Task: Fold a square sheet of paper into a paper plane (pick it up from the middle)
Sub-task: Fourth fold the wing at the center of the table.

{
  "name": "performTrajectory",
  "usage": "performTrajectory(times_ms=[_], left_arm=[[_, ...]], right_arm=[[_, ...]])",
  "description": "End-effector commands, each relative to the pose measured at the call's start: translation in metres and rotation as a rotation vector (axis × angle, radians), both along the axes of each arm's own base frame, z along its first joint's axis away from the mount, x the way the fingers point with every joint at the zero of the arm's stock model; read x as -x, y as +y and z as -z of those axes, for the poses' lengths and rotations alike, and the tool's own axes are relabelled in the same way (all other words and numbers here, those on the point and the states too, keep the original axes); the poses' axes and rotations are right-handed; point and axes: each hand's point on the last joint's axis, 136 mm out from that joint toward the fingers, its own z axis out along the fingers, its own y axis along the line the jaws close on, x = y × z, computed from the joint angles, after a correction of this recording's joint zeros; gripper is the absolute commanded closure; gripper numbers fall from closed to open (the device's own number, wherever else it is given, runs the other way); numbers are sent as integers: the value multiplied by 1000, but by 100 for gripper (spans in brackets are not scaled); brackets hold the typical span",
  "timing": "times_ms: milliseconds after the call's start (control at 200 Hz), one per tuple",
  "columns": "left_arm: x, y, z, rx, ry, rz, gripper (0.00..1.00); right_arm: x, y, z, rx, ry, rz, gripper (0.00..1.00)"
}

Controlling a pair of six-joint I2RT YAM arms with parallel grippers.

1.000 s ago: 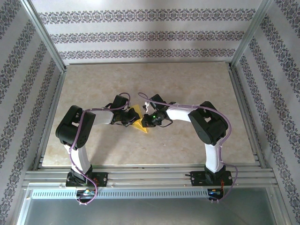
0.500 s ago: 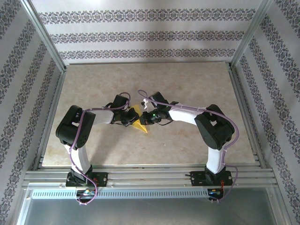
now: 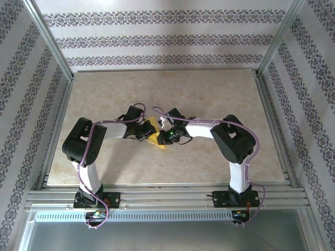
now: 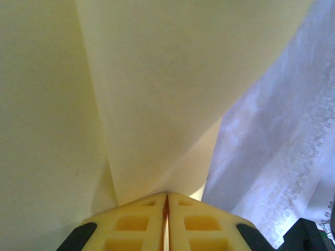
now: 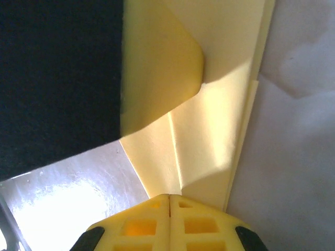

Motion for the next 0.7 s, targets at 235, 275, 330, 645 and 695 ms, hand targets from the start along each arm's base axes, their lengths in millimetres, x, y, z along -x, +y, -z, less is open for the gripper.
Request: performTrajectory(times_ms=[235,275,330,645,695], left_arm=[[-2,24,9,-104,7,67,81],[-5,27,9,-108,9,77,81],[-12,30,6,-99,-2,88,80],[-43,54,-2,-121,-49,122,74],[-49,58,-3,-121,-56,121,74]], right_arm=[[15,-31,39,143,95,26,95],[16,-32,40,147,100,27,95],[17,-34,42,156,111,29,95],[25,-40,53,186,154,49,95],[25,-40,52,187,154,47,95]])
